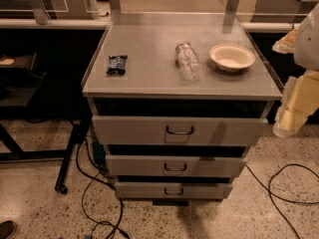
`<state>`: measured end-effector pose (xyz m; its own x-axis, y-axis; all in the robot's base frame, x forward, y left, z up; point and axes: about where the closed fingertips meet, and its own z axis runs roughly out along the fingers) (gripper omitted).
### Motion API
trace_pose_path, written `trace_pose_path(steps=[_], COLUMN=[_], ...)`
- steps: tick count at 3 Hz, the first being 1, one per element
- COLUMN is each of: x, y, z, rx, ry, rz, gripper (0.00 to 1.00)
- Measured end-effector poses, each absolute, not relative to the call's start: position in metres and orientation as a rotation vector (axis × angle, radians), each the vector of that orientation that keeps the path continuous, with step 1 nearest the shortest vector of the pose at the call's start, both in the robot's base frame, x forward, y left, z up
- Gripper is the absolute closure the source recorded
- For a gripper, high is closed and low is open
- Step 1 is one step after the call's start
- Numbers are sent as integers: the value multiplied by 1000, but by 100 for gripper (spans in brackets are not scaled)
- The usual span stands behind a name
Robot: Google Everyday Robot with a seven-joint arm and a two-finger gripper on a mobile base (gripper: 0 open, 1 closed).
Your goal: Open middle drawer
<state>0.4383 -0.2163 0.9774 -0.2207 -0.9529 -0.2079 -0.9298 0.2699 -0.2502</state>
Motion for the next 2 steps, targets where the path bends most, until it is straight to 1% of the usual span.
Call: trace_pose_path(steps=[2], x=[432], y=[-216], z=[972], rx=[-1712], ry=[2222], rz=[-82], gripper=[0])
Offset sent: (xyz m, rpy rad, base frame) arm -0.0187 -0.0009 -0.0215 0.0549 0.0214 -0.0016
